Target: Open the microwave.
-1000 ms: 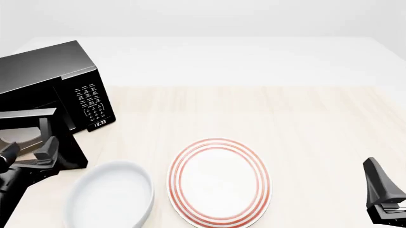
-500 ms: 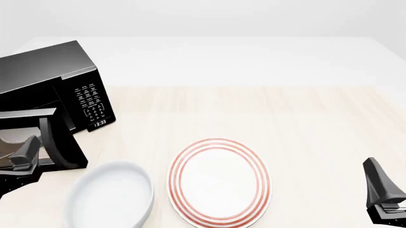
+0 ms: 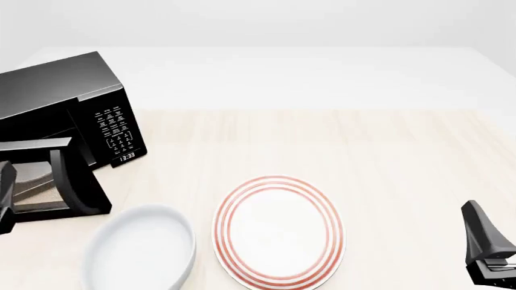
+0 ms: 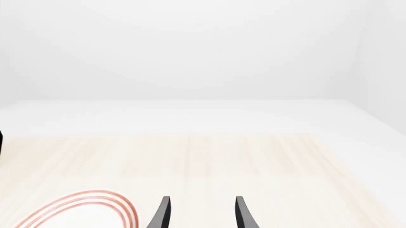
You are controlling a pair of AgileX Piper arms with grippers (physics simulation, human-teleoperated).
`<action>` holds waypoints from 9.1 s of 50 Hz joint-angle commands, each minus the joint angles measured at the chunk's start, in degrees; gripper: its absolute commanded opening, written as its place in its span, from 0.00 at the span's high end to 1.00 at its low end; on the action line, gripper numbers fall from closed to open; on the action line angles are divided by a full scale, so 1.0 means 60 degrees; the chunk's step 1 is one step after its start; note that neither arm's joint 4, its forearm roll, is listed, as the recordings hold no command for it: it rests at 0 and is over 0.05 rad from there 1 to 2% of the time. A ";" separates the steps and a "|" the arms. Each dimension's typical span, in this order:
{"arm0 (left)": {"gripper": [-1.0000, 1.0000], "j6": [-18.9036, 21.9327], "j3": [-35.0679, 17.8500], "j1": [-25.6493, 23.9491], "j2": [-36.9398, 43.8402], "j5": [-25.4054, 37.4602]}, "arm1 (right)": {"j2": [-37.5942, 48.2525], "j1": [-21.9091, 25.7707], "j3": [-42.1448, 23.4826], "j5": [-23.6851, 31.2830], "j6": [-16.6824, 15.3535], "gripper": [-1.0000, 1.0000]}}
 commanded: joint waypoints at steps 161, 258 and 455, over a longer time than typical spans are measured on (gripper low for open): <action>0.00 0.1467 -0.9275 -0.0199 0.8833 0.5683 | 0.0000 -0.0001 0.0000 -0.0001 0.0000 0.00; 0.00 0.1184 -0.7875 0.0670 1.1242 0.4143 | 0.0000 0.0001 0.0000 -0.0002 0.0001 0.00; 0.00 0.1277 -0.3499 0.2009 0.8462 0.3184 | 0.0000 -0.0093 -0.0002 -0.0008 0.0036 0.00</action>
